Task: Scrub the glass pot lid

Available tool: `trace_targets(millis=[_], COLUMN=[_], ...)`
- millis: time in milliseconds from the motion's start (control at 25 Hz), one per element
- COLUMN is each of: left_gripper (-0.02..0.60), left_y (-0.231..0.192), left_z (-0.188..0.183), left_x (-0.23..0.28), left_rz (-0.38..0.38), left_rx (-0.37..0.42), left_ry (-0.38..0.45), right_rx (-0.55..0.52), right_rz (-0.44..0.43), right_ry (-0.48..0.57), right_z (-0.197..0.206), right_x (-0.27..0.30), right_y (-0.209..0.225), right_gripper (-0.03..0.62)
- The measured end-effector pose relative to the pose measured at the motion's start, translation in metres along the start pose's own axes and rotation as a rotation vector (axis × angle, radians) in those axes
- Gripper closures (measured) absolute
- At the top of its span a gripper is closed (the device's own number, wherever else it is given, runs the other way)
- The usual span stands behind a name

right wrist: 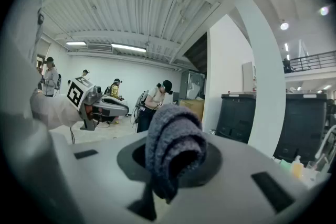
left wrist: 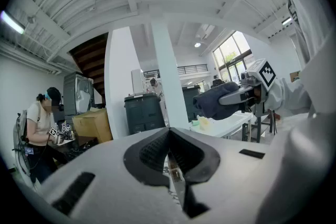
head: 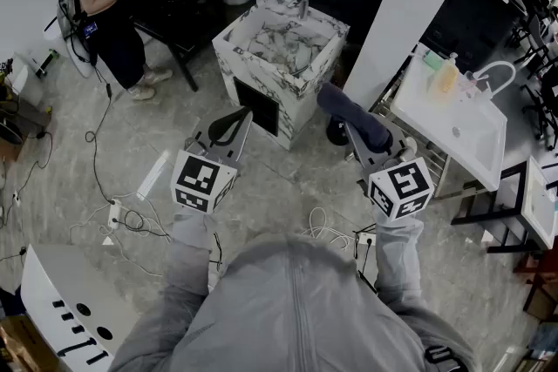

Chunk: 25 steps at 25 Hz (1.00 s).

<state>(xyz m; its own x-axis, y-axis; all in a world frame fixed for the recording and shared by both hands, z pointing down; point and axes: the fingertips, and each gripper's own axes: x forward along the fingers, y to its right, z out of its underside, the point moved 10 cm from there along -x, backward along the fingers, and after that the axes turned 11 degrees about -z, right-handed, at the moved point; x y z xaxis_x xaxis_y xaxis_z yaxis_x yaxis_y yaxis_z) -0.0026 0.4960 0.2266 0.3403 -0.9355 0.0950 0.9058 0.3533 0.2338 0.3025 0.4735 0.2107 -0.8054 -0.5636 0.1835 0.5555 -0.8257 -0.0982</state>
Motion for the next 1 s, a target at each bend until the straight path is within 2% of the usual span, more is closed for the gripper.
trace_targets(millis=[440, 1000], left_gripper=[0.554, 0.554], left_y=[-0.023, -0.053], left_z=[0.001, 0.025], left_x=[-0.012, -0.025], left_rz=[0.008, 0.066], left_rx=[-0.016, -0.012], left_ry=[0.015, 0.003], right_rx=[0.037, 0.1], right_rz=[-0.013, 0.102], right_ry=[0.017, -0.024], right_z=[-0.008, -0.005], right_x=[0.019, 0.035], right_y=[-0.017, -0.046], right_gripper=[0.52, 0.52])
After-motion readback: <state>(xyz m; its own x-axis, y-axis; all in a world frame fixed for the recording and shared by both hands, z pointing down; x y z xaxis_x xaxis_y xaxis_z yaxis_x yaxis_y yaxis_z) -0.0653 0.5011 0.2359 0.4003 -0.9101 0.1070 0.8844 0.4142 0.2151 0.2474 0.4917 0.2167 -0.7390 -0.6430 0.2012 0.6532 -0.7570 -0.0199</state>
